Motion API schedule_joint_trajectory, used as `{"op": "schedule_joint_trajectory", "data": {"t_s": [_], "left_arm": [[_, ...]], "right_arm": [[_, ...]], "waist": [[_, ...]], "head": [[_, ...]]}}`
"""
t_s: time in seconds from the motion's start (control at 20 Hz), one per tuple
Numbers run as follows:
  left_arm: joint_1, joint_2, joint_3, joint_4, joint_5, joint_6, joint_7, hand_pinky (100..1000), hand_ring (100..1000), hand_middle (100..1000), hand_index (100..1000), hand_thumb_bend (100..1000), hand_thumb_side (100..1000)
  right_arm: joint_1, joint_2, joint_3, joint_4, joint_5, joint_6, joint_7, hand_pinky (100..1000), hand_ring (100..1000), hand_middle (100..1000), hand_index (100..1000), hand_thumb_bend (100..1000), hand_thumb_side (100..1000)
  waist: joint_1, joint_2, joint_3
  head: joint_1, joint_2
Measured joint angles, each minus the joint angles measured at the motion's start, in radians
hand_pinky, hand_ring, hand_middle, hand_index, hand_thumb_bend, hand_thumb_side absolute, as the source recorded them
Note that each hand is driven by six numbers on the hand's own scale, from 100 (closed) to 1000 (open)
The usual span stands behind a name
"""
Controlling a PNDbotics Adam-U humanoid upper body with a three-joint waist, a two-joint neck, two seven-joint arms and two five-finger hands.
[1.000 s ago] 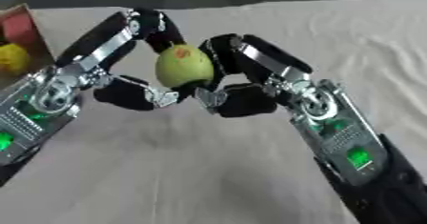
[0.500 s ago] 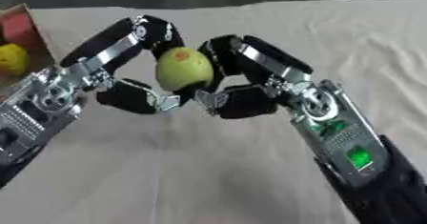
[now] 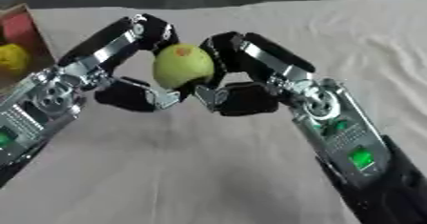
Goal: Pick up the objects with one hand, pass them to the other hand, and then place them into the box on the other side of the table.
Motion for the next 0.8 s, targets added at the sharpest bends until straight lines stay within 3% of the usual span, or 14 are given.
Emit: {"op": "schedule_joint_trajectory", "data": {"t_s": [0.3,0.35,0.4,0.55,0.8], "left_arm": [[0.006,0.005,0.001,0.0,0.02,0.004,0.033,444,393,447,445,407,100],[0.006,0.005,0.001,0.0,0.023,0.004,0.038,436,382,439,437,417,100],[0.006,0.006,0.001,0.0,0.027,0.003,0.044,435,381,438,435,418,100],[0.007,0.008,0.001,0.0,0.043,0.003,0.061,407,326,416,414,439,100],[0.007,0.008,0.015,-0.001,0.08,0.004,0.096,399,297,404,404,454,100]], "right_arm": [[0.0,-0.001,0.0,-0.001,0.053,0.019,0.036,575,571,594,649,217,197],[0.0,-0.001,0.0,-0.001,0.06,0.019,0.044,582,590,619,681,283,210],[0.0,-0.001,0.0,-0.001,0.064,0.019,0.051,582,592,621,685,292,211],[0.0,-0.007,-0.001,-0.002,0.078,0.015,0.071,609,642,685,753,501,178],[0.003,-0.024,-0.007,0.006,0.093,-0.005,0.105,624,677,726,784,456,127]], "waist": [[0.0,0.0,0.0],[0.0,0.0,0.001],[0.0,0.0,0.001],[-0.001,0.0,0.001],[-0.001,0.0,0.001]], "head": [[0.001,0.0],[0.001,0.0],[0.001,0.0],[0.001,0.0],[0.004,0.0]]}}
